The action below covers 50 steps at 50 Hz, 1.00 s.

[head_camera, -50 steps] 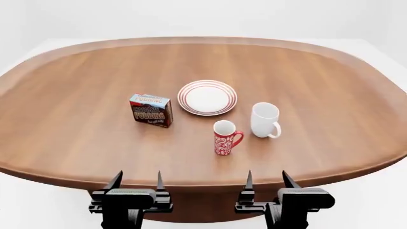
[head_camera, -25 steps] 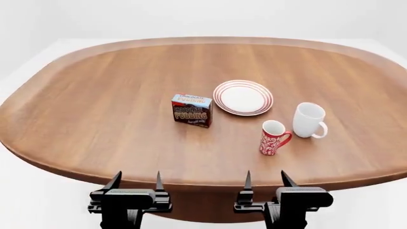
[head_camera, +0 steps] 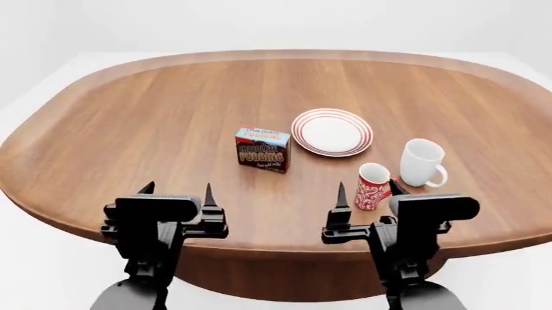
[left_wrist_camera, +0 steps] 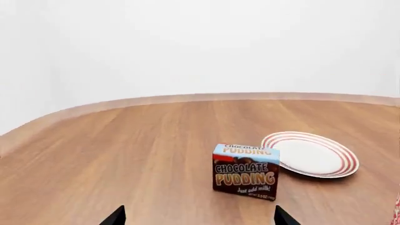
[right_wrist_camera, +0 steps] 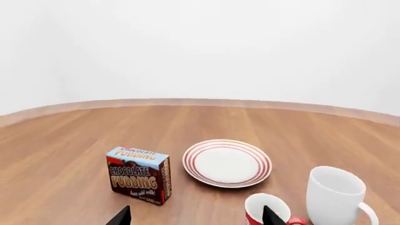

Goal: Put the chocolate pudding to the right of the plate.

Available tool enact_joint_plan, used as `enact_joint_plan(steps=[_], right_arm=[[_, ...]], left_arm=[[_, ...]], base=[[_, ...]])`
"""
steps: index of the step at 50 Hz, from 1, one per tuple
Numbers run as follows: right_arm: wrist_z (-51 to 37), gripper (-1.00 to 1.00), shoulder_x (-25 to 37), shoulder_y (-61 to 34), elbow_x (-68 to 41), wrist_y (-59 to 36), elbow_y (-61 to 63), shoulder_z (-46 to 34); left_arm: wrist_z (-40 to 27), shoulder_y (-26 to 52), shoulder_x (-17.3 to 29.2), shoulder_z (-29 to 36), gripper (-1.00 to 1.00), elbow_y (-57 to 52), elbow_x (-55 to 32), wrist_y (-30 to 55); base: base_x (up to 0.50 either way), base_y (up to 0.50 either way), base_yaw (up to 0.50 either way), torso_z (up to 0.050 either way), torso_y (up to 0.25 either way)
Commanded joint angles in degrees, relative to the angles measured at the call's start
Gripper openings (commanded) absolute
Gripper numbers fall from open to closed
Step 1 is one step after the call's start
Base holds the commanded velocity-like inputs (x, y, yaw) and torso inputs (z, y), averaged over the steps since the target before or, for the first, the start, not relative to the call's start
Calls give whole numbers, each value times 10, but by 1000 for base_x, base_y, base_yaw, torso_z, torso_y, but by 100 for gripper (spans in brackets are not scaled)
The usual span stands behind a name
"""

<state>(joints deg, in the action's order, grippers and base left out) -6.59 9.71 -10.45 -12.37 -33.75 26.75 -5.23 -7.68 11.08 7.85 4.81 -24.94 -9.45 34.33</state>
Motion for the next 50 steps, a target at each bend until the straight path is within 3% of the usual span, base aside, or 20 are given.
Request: enact_joint_plan(steps=[1,50], right_arm=[[-9,100,30,-74,-35,-155,123,3],[-11,100,38,-62,-48,-118,84,-1]], left_arm=[[-14,69,14,-7,100,-106,-22,144],[-31,55,28,12,100,-61,-20,89]], base=[[500,0,0,0,0],[500,0,0,0,0]])
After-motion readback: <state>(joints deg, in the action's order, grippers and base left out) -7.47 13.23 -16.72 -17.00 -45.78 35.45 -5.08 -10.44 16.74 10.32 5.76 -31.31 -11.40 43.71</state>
